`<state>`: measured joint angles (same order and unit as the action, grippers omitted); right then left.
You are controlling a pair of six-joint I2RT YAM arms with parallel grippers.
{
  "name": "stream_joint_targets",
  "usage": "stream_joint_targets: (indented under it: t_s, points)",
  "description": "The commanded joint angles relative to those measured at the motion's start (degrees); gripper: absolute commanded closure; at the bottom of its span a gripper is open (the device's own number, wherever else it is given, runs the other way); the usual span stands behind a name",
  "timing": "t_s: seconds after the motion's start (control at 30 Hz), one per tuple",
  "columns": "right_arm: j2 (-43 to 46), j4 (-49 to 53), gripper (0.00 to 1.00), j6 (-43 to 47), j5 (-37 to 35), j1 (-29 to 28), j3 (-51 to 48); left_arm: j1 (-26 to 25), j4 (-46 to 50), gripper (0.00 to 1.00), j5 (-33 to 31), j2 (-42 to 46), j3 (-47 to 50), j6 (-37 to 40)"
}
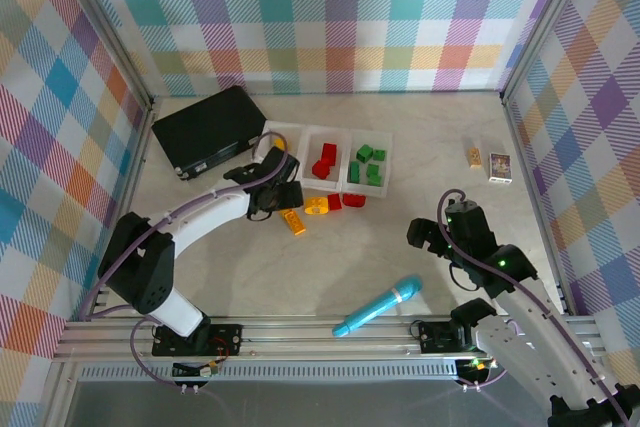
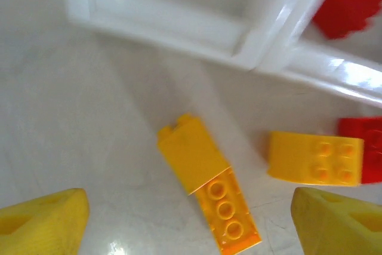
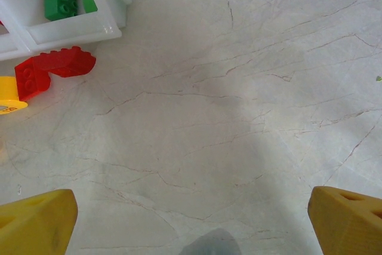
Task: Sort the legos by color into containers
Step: Pick up the lego from the center of the table.
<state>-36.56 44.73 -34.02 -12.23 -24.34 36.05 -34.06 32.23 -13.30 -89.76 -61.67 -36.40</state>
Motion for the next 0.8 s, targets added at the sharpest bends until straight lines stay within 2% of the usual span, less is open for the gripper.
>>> stream_joint_targets:
  t_s: [0.0, 0.17, 0.5, 0.77]
  points:
    - [0.0, 0.5, 0.01, -0.4, 1.5, 0.2, 0.3, -1.9, -0.3, 0.16, -2.1, -0.3, 2.4, -16.4]
    - [0.2, 1.1, 0.01, -0.4, 2.2, 0.3, 0.5, -5.9, 1.3, 0.16, -8.5, -4.2, -0.2, -23.9]
    - [0.4, 0.4, 0.01, 0.2, 3.3, 0.2, 0.1, -5.9, 2.0, 0.18, -13.0, -7.7, -2.2, -29.4]
    - [0.2, -0.1, 0.01, 0.7, 4.0, 0.3, -0.1, -4.4, -1.5, 0.33, -11.7, -11.3, -2.4, -30.0]
